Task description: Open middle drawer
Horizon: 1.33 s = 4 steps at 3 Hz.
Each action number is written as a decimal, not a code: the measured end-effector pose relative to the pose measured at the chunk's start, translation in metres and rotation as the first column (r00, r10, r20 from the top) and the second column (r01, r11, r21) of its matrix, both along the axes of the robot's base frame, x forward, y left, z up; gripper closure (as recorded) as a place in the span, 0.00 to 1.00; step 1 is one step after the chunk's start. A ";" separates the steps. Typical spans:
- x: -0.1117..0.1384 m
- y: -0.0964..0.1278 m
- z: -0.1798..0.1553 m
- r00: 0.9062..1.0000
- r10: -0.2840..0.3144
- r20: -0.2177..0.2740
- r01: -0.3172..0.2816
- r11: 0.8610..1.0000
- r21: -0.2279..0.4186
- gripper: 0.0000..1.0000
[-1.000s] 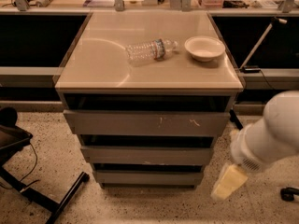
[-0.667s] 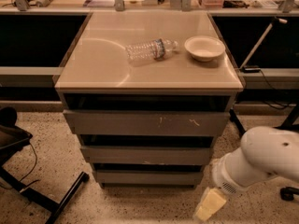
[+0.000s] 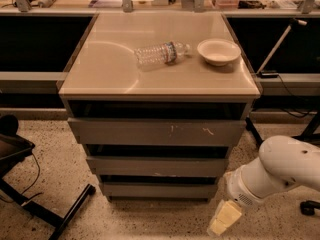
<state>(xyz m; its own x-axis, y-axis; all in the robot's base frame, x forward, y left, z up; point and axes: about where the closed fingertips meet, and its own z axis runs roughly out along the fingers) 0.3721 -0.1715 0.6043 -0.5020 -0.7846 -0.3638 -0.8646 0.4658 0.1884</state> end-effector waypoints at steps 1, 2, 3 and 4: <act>0.032 0.031 -0.018 0.991 0.106 0.081 -0.114 0.988 0.103 0.00; 0.047 0.075 -0.002 0.931 0.240 0.274 -0.280 0.953 0.116 0.00; 0.049 0.094 0.005 0.904 0.291 0.314 -0.340 0.934 0.114 0.00; 0.053 0.093 0.002 0.899 0.281 0.336 -0.332 0.938 0.102 0.00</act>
Offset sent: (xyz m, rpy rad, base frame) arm 0.0650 0.1483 0.0694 0.1597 -0.5927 0.5095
